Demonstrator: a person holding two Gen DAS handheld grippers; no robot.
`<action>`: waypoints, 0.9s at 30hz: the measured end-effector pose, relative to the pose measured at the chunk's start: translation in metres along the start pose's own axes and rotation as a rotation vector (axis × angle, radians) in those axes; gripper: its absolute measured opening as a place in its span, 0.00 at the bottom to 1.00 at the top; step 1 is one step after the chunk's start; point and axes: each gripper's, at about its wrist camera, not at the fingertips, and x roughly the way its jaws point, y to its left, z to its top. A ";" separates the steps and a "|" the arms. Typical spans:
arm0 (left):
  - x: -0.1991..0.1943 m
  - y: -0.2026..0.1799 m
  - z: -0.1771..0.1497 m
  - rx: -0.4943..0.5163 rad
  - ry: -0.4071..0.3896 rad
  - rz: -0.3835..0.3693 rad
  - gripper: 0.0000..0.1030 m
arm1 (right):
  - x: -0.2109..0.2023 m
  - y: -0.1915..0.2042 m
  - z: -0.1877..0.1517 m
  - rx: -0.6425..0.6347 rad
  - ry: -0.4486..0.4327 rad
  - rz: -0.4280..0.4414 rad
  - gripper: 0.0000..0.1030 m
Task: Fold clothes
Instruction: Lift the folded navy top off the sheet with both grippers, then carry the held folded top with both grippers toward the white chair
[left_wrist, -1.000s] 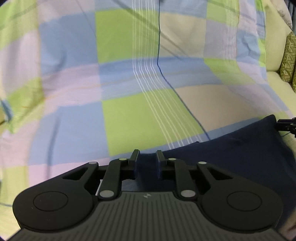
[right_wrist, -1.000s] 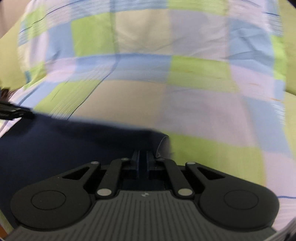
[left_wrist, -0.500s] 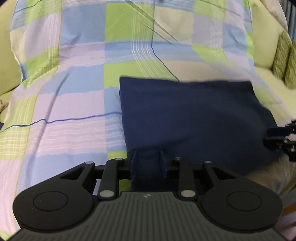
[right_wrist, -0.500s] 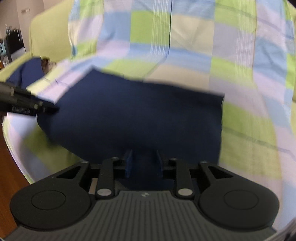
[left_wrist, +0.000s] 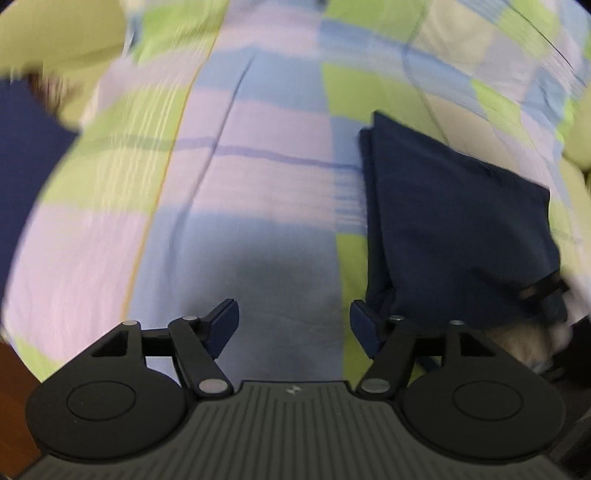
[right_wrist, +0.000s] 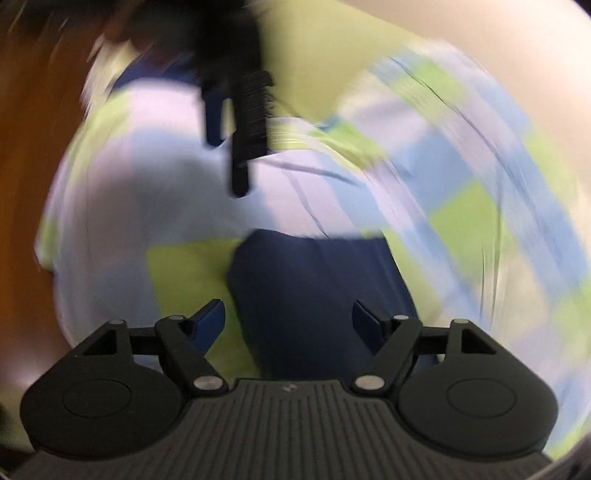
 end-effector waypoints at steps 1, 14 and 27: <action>0.003 0.005 0.005 -0.052 0.026 -0.038 0.69 | 0.011 0.012 -0.003 -0.069 0.007 -0.022 0.58; 0.082 0.017 0.017 -0.648 0.201 -0.578 0.83 | -0.015 -0.038 -0.001 0.121 -0.042 -0.025 0.32; 0.107 -0.011 0.031 -0.434 0.226 -0.521 0.57 | -0.054 -0.108 -0.068 0.626 0.121 0.015 0.74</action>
